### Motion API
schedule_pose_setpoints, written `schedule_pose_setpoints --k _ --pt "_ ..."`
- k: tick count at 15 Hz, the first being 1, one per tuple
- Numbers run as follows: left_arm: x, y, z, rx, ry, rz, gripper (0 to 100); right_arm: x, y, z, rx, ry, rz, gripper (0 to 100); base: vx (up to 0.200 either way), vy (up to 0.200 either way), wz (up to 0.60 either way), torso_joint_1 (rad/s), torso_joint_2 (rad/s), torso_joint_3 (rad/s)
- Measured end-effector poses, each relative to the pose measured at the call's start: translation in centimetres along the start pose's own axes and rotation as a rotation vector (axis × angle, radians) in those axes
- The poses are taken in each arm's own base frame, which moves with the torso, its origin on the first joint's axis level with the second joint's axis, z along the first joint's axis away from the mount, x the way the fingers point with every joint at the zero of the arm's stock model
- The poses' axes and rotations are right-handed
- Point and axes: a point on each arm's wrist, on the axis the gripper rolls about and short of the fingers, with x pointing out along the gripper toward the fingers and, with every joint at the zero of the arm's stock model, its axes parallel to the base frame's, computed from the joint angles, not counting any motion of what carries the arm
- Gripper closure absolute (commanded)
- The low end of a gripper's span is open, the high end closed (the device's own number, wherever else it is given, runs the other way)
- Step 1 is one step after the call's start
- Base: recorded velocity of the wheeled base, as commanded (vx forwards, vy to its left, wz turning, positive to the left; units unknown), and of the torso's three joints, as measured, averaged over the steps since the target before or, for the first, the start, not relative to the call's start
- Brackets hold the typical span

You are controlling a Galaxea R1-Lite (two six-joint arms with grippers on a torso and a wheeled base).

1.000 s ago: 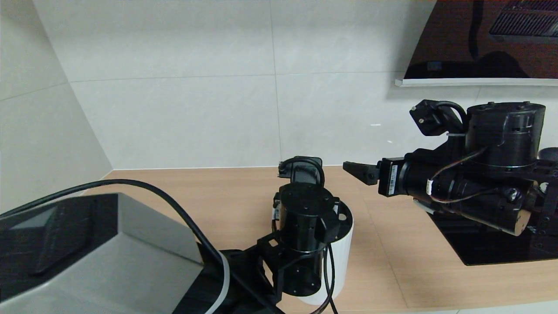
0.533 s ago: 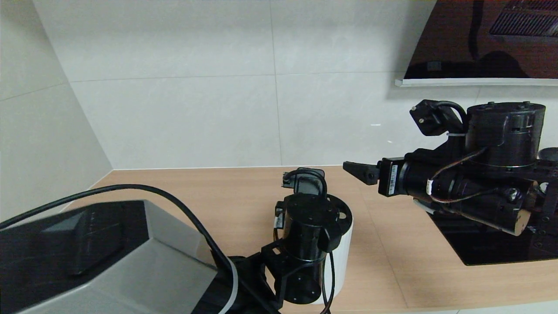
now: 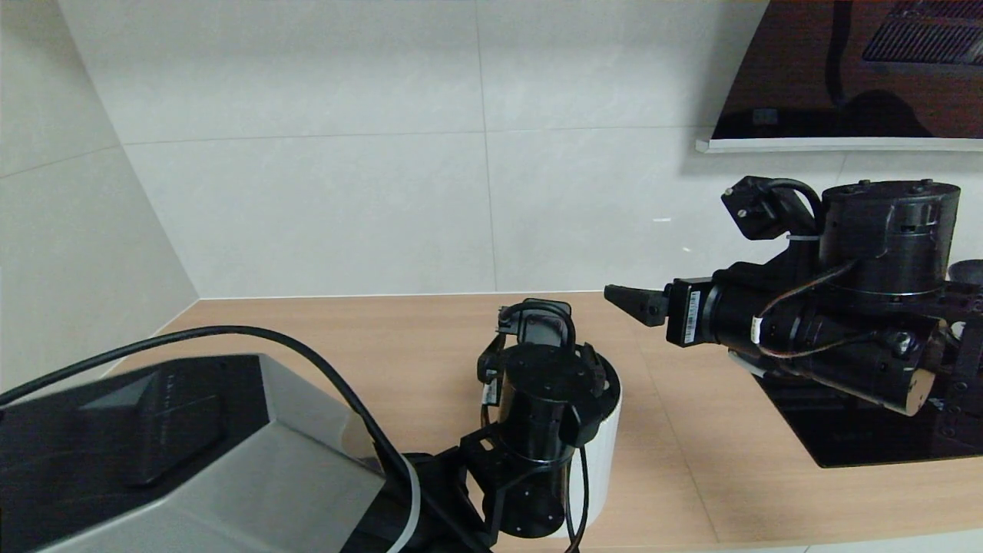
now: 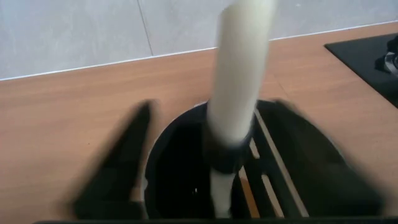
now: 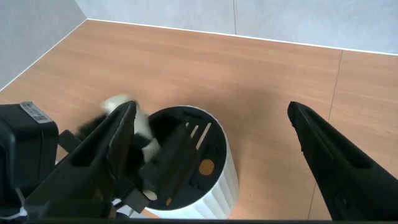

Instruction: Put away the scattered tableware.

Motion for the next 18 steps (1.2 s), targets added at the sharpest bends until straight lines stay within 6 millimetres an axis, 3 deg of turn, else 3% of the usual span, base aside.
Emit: schedule_pose_setpoints --k 6,10,18 --pt "-0.6 0.3 0.7 -0.008 -0.009 -0.006 0 0.0 0.0 0.0 0.0 0.001 0.0 0 0.0 0.0 0.0 0.0 0.0 0.0" --pt "-2.6 1.4 3.5 -0.085 -0.072 -0.078 0 0.1 0.0 -0.1 0.0 0.003 -0.002 0 0.0 0.0 0.0 0.0 0.0 0.0" --pt "-9.7 8.2 9.5 -0.198 -0.209 -0.282 0 -1.0 -0.3 -0.5 -0.001 0.005 -0.02 0 0.0 0.0 0.0 0.0 0.0 0.0"
